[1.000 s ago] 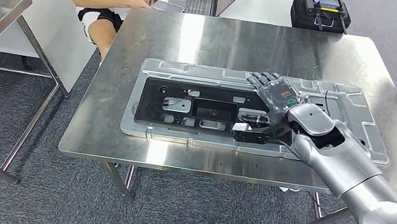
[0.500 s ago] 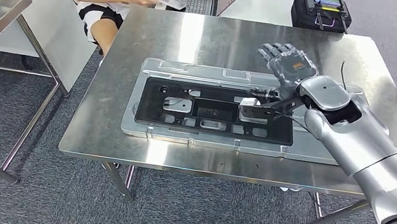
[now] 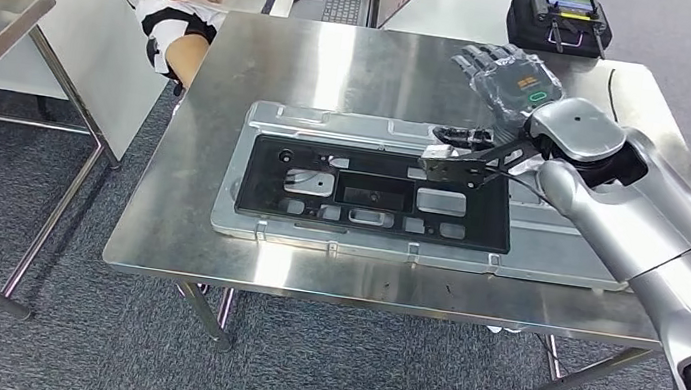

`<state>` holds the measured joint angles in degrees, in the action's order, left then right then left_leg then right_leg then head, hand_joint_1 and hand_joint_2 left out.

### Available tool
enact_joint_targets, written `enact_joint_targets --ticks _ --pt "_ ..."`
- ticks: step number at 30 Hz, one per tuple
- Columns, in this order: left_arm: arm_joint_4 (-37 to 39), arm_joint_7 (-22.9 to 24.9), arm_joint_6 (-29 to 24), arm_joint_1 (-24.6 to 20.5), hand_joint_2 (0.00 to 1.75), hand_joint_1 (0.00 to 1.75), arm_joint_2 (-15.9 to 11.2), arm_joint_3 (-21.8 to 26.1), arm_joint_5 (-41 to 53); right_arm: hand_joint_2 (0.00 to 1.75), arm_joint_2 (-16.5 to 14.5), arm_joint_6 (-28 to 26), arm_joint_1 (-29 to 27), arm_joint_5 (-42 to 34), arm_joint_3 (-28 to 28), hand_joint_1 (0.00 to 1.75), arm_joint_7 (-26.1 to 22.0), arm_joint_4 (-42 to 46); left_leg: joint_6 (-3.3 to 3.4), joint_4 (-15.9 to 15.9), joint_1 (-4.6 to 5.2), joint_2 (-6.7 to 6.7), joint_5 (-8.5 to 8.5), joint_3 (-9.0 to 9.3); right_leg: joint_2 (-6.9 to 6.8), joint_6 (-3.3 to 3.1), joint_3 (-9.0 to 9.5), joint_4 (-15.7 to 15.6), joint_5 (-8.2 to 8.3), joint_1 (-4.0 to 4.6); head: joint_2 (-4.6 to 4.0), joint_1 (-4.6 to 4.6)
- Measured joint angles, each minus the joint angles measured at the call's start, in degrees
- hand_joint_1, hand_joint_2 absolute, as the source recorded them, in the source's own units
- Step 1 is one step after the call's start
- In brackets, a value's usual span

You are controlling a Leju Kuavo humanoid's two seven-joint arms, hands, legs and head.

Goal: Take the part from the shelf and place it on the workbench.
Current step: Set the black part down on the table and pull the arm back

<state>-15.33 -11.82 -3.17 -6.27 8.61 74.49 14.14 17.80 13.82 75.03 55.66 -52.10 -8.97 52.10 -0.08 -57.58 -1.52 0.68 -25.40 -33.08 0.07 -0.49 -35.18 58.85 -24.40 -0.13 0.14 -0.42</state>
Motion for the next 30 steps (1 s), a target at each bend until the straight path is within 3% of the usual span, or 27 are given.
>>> enact_joint_targets --ticks 3,6,8,10,12,13,14,16,18,19,20,22,24,26,27,28,30 --pt "0.09 0.0 0.28 0.0 0.0 0.0 -0.02 -0.13 0.19 0.0 0.21 -0.41 0.03 0.44 -0.13 0.0 0.76 0.33 0.13 -0.16 0.05 0.0 -0.05 -0.06 -0.02 0.13 0.02 -0.1 0.09 -0.11 0.01 0.0" --pt "0.18 0.0 0.57 0.0 0.0 0.0 0.1 -0.37 0.33 0.0 0.37 -0.81 0.27 1.47 -0.34 0.0 1.29 0.98 1.14 1.33 -0.01 -0.01 0.66 0.71 -0.12 0.8 0.56 -1.02 0.44 -0.17 0.0 0.02" --pt "0.28 0.0 0.68 -0.02 0.0 0.0 0.35 -0.43 0.36 0.0 0.6 -0.93 0.77 1.93 -0.44 0.0 1.44 1.31 1.53 3.78 -0.59 0.01 1.9 2.0 -0.05 1.23 -0.09 0.92 -1.29 -0.13 0.0 0.07" --pt "0.39 0.0 0.73 -0.06 0.0 0.0 0.5 -0.46 0.38 0.0 0.77 -0.99 1.02 2.13 -0.58 0.0 1.49 1.35 1.48 4.64 -1.14 -0.09 2.41 2.33 0.03 1.92 -2.76 7.09 -4.64 -0.78 0.01 0.11" --pt "0.49 0.0 0.76 -0.06 0.0 0.0 0.58 -0.54 0.43 0.0 0.98 -1.01 0.71 2.17 -0.85 0.0 1.49 1.35 0.95 4.23 -1.71 -0.61 2.26 2.1 0.01 2.9 -4.92 11.86 -5.93 -1.78 0.01 0.1" --pt "0.52 0.01 0.76 -0.01 0.0 0.0 0.64 -0.6 0.47 0.0 1.1 -1.02 0.57 2.17 -0.99 0.0 1.49 1.35 0.48 3.79 -2.1 -1.02 2.02 1.93 0.02 3.5 -4.82 11.64 -5.1 -2.35 0.01 0.1" --pt "0.54 0.01 0.76 0.03 0.0 0.0 0.71 -0.68 0.54 0.0 1.22 -1.02 0.53 2.17 -1.08 0.0 1.5 1.36 -0.13 3.13 -2.59 -1.49 1.68 1.71 0.07 4.18 -3.66 9.26 -3.35 -2.96 0.01 0.1" --pt "0.57 0.05 0.75 0.08 0.0 0.0 0.69 -0.8 0.67 0.0 1.55 -1.04 0.54 2.18 -1.2 0.0 1.5 1.35 -1.74 1.31 -3.26 -2.41 0.75 0.8 1.44 5.6 -0.75 3.33 -1.21 -3.75 0.02 0.22" --pt "0.63 0.13 0.75 0.08 0.0 0.0 0.65 -0.87 0.76 0.0 1.9 -1.04 0.38 2.18 -1.43 0.0 1.52 1.39 -3.04 0.03 -3.34 -3.31 0.32 -0.28 2.47 5.14 0.0 1.56 -1.48 -3.74 0.01 0.25" --pt "0.67 0.2 0.76 0.07 0.0 0.0 0.71 -0.89 0.79 0.0 1.98 -1.05 0.28 2.19 -1.57 0.0 1.53 1.41 -3.45 -0.11 -3.34 -3.72 0.43 -0.62 2.32 4.3 -0.37 2.04 -1.64 -3.51 0.01 0.26" --pt "0.73 0.27 0.76 0.15 0.0 0.0 0.89 -0.9 0.8 0.0 1.96 -1.06 0.14 2.19 -1.66 0.0 1.54 1.45 -3.72 0.02 -3.47 -4.03 0.58 -0.83 1.8 3.46 -0.63 2.45 -1.73 -3.4 0.01 0.15" --pt "0.83 0.37 0.76 0.27 0.0 0.0 1.12 -0.91 0.81 0.0 1.85 -1.09 0.19 2.21 -1.74 0.0 1.57 1.53 -3.7 -1.3 -3.58 -3.08 -0.16 -1.59 0.97 2.14 -0.82 2.66 -1.74 -3.09 0.01 0.09" --pt "0.86 0.37 0.76 0.25 0.0 0.0 1.15 -0.92 0.81 0.0 1.75 -1.08 0.39 2.26 -1.77 0.0 1.59 1.61 -2.87 -7.36 -3.04 -1.3 -3.35 -4.33 0.14 1.06 -0.82 2.57 -1.67 -2.51 0.01 0.02" --pt "0.86 0.37 0.81 0.2 0.0 0.0 1.12 -0.93 0.82 0.0 1.74 -1.02 0.35 2.3 -1.91 0.0 1.58 1.63 -1.88 -15.82 -2.0 -0.76 -6.95 -8.38 -0.76 0.43 -0.84 2.55 -1.71 -1.56 0.0 0.0" --pt "0.86 0.37 0.84 0.21 0.0 0.0 1.11 -0.93 0.82 0.0 1.73 -0.98 0.28 2.31 -2.0 0.0 1.58 1.63 -1.27 -18.39 -1.41 -0.76 -7.62 -9.62 -1.26 0.17 -0.82 2.55 -1.76 -1.02 0.0 0.0" --pt "0.87 0.37 0.86 0.23 0.0 0.0 1.12 -0.94 0.83 0.0 1.72 -0.96 0.25 2.32 -2.07 0.0 1.58 1.63 -0.47 -18.7 -0.78 -0.76 -7.17 -9.75 -1.77 -0.07 -0.76 2.55 -1.81 -0.45 0.0 0.0" --pt "0.87 0.37 0.88 0.26 0.0 0.0 1.08 -0.95 0.83 0.0 1.7 -0.94 0.36 2.32 -2.1 0.0 1.58 1.63 1.9 -12.79 0.84 -0.02 -3.84 -6.65 -2.84 -0.47 -0.46 2.52 -1.98 0.57 0.0 0.01"
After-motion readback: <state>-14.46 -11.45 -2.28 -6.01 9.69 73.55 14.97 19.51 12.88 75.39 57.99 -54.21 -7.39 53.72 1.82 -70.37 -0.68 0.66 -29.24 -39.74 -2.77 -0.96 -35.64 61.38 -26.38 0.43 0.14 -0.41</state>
